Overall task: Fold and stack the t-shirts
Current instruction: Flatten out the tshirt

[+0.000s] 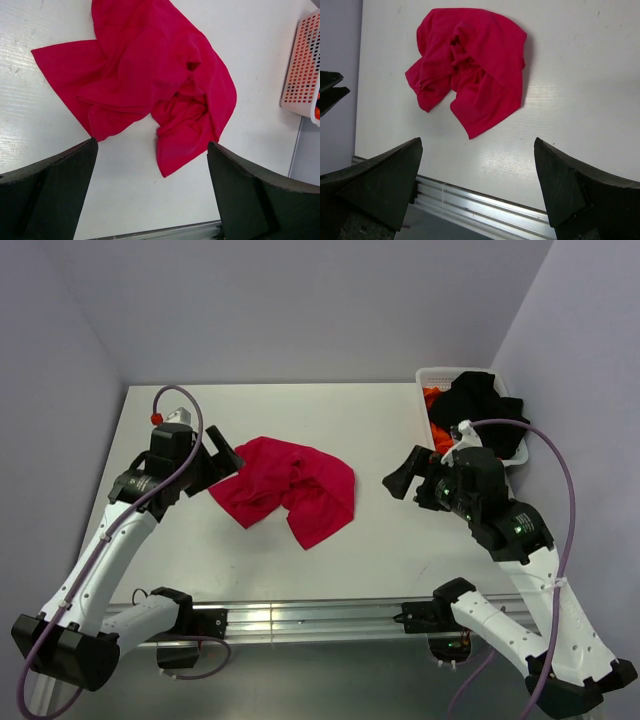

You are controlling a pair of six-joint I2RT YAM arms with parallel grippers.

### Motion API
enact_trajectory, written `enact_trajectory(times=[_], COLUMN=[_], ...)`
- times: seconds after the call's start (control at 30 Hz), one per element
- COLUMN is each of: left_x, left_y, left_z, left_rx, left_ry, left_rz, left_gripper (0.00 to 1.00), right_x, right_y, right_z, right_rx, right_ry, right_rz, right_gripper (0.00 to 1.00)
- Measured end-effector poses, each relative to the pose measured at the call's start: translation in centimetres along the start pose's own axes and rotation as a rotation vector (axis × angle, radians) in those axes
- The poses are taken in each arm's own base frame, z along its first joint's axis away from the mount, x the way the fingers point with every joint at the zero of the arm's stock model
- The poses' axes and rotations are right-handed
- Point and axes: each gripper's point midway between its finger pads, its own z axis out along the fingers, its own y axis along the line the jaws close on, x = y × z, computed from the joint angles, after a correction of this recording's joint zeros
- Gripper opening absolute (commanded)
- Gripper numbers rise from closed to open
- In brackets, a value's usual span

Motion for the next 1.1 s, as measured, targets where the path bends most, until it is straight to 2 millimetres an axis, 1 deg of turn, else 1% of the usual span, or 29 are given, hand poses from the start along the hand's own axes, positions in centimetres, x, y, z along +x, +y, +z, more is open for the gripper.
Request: enact_trajectory(times=[0.07,0.17,0.27,0.37,0.5,0.57,0.6,0.63,0.7,0.73,0.77,0.83,0.87,0.93,1.03,1.1], left_x=[-0.1,0.2,0.7,1.0,1.9,2.7,3.2,3.7,5.0,5.6,6.2,7.2,7.6,8.0,8.3,8.5], left_y=[-0.2,-0.5,-0.6,-0.9,-1.6,-1.9,-1.8,-1.7,-1.4,-1.2,-1.0,-0.7,-0.7,-0.7,-0.8,-1.1], left_z=[0.0,0.0,-0.1,-0.2,-0.4,-0.4,-0.3,-0.2,0.1,0.3,0.4,0.6,0.7,0.8,1.2,1.4], left_rx=[0.006,0.013,0.016,0.028,0.053,0.062,0.062,0.060,0.050,0.043,0.037,0.025,0.022,0.018,0.004,-0.001], left_ry=[0.002,0.012,0.030,0.038,0.056,0.075,0.087,0.100,0.126,0.138,0.150,0.172,0.179,0.186,0.194,0.200], left_rz=[0.011,0.034,0.050,0.065,0.088,0.103,0.110,0.117,0.125,0.128,0.132,0.134,0.134,0.135,0.142,0.153], left_gripper=[0.97,0.94,0.92,0.91,0.89,0.88,0.87,0.87,0.87,0.87,0.87,0.85,0.84,0.84,0.85,0.84], right_x=[-0.2,-0.2,0.5,1.6,1.8,2.5,2.7,3.1,4.0,5.0,5.8,7.5,7.8,7.6,6.2,5.8], right_y=[0.1,0.0,-0.6,-1.4,-2.1,-1.5,-1.2,-0.9,-0.6,-0.6,-0.7,-0.8,-0.7,0.0,1.8,2.9], right_z=[-0.3,-0.7,-0.5,-0.1,0.2,0.7,1.2,2.2,4.8,6.2,7.2,8.5,8.8,9.7,11.8,12.6], right_rx=[-0.007,-0.012,-0.001,0.012,0.024,-0.022,-0.038,-0.051,-0.054,-0.054,-0.048,-0.037,-0.037,-0.043,-0.058,-0.068], right_ry=[-0.014,-0.031,-0.024,-0.007,-0.038,0.006,0.039,0.088,0.183,0.243,0.285,0.375,0.403,0.437,0.451,0.454], right_rz=[-0.002,-0.001,0.006,0.022,0.066,0.082,0.088,0.100,0.118,0.123,0.126,0.134,0.135,0.132,0.113,0.092], right_gripper=[1.00,1.00,1.00,0.98,0.99,0.86,0.84,0.84,0.86,0.87,0.87,0.86,0.85,0.84,0.85,0.85])
